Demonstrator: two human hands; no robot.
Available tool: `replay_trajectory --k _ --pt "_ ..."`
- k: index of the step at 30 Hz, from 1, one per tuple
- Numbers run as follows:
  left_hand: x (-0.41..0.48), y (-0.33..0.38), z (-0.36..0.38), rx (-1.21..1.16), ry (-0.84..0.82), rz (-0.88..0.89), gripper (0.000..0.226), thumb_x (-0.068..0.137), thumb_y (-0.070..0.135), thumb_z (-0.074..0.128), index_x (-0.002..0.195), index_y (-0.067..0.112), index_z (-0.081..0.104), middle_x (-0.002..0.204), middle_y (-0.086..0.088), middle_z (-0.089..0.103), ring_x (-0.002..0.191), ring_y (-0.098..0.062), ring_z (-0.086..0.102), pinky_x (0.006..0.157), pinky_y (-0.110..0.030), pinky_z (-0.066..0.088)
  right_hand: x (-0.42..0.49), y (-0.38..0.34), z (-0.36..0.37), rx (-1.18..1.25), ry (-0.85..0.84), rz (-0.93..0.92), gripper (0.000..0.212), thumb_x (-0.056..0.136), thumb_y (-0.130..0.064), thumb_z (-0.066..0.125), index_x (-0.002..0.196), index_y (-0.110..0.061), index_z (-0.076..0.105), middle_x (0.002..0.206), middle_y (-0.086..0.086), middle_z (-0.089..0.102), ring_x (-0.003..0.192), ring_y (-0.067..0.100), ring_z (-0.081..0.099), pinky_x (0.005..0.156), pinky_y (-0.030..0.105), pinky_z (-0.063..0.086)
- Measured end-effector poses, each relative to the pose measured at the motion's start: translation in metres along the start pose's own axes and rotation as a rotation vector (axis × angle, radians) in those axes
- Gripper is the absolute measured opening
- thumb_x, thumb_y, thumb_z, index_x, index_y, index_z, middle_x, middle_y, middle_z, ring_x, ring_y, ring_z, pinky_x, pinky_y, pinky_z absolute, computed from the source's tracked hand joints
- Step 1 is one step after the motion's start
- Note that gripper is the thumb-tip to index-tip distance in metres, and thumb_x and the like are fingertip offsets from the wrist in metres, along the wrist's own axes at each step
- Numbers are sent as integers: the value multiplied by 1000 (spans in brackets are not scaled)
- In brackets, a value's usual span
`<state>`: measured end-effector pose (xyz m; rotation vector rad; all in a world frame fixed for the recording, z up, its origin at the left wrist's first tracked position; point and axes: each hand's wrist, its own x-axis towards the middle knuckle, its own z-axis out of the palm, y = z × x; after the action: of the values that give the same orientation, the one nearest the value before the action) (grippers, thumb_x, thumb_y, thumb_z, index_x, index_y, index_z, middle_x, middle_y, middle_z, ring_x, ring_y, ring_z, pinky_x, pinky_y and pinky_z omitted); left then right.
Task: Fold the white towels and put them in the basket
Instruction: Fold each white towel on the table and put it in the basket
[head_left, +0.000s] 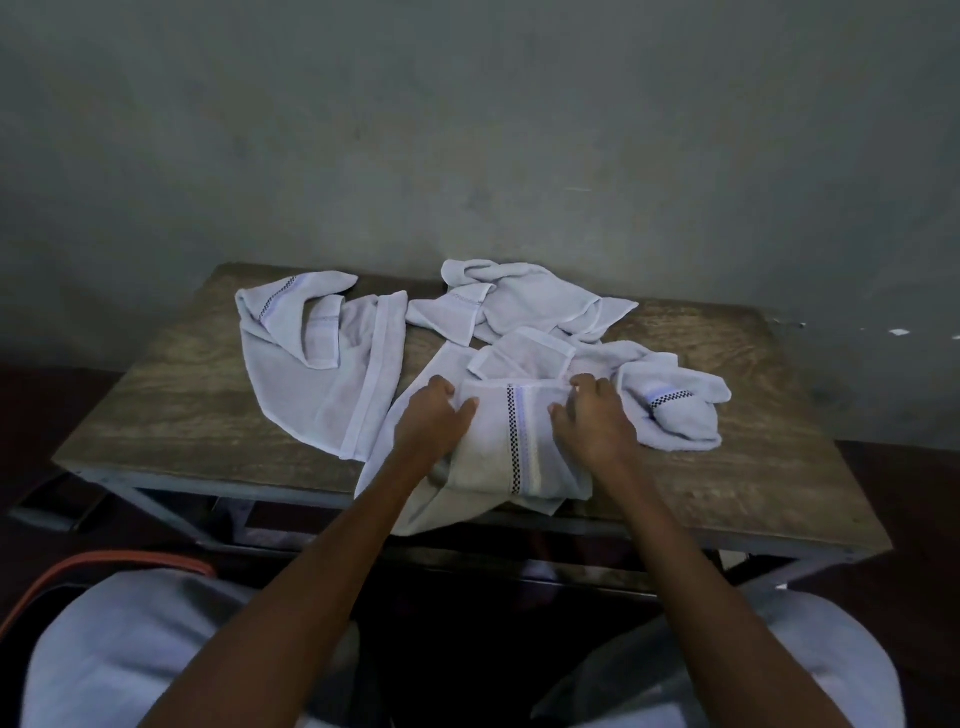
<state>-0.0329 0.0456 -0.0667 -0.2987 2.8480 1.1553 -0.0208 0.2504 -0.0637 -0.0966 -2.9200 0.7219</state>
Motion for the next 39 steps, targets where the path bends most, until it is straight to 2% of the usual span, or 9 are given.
replay_trajectory --k 6,11,14,16,19,27,31,35,39 --pt "-36 -18 11 -11 -109 0 59 90 47 49 136 11 39 131 -14 54 119 -31 50 99 -42 41 -30 13 8 183 -154 154 61 89 -45 51 133 -5 39 125 20 55 113 35 54 91 43 46" --pt "-40 2 9 -191 -83 8 54 92 27 54 137 3 37 138 -15 47 125 -29 45 102 -33 34 -30 3 0 543 -228 266 51 90 -33 54 133 -7 43 126 7 56 117 26 54 95 34 43" --pt "-38 11 9 -306 -45 -65 46 87 24 57 126 1 50 125 -14 57 115 -28 53 95 -34 42 -29 1 0 727 -260 391 42 89 -31 57 124 -9 53 121 2 60 109 19 57 92 33 47" --pt "-35 13 9 -463 -51 -115 32 84 24 60 107 1 61 102 -9 65 98 -25 59 75 -30 47 -28 2 1 753 -233 427 36 85 -31 59 115 -10 61 113 5 66 99 19 62 85 32 50" --pt "-36 15 6 -599 -74 -148 28 85 26 63 99 2 64 92 -5 63 87 -19 58 63 -23 43 -27 -5 -3 737 -202 409 29 81 -32 58 100 -11 64 102 4 69 91 19 63 80 34 52" --pt "-46 8 2 -733 -12 -140 25 91 18 56 112 5 58 108 -10 64 96 -22 60 83 -33 50 -37 -20 -15 715 -46 354 13 82 -26 58 78 -15 53 81 1 61 77 17 58 62 29 44" --pt "-48 9 -10 -724 10 -103 21 94 21 52 110 10 58 109 -8 64 101 -24 60 92 -40 49 -39 -30 -25 789 -49 324 23 86 -31 55 93 -9 52 83 0 58 76 13 55 59 28 39" --pt "-53 12 -35 -711 84 -61 30 94 28 52 118 10 56 113 -5 62 102 -20 58 90 -35 48 -34 -50 -34 799 -93 285 33 88 -43 52 105 -15 49 91 -4 58 83 9 55 67 30 42" --pt "-71 7 -70 -798 207 -35 31 92 33 55 112 11 60 106 -4 66 96 -18 62 85 -35 52 -38 -92 -40 828 -136 200 28 91 -39 48 111 -20 46 95 -8 54 85 8 52 75 31 39"
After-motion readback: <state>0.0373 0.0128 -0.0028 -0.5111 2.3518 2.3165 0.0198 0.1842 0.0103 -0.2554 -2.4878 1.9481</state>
